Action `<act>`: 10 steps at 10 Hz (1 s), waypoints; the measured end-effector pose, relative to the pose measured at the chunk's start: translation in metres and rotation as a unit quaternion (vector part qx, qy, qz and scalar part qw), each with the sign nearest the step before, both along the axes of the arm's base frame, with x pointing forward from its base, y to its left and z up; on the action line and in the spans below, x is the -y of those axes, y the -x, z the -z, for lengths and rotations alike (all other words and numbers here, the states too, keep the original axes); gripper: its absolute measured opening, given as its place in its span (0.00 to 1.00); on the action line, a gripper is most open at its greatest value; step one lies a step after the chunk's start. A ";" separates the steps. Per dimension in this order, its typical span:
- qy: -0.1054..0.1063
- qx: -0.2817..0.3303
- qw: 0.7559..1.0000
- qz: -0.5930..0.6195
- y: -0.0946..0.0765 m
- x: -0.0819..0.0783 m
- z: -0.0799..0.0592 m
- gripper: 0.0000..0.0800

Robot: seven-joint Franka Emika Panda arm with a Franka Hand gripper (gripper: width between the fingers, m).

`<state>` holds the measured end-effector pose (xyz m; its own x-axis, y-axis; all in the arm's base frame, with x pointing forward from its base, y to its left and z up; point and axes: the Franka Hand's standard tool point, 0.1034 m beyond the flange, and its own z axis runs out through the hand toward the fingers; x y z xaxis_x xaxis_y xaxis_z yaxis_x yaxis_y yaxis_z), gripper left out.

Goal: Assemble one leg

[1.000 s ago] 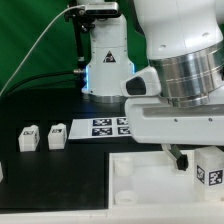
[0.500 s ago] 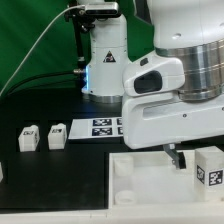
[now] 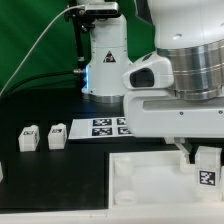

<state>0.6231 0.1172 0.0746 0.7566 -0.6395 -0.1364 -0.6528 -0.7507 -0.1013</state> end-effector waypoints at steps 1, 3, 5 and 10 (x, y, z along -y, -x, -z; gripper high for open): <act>0.003 -0.016 0.994 0.106 -0.001 -0.002 0.000 0.37; -0.008 -0.055 0.948 0.312 -0.004 -0.002 -0.001 0.37; -0.021 -0.074 0.886 0.457 -0.006 -0.001 0.000 0.37; -0.014 -0.091 0.825 0.557 -0.007 0.002 -0.001 0.37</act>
Offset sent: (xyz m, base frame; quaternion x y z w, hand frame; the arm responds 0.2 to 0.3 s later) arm 0.0168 -0.0122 0.0073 0.0861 -0.0009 0.4810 0.8725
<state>0.6299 0.1155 0.0753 -0.3335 -0.9192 -0.2095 -0.9427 0.3266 0.0674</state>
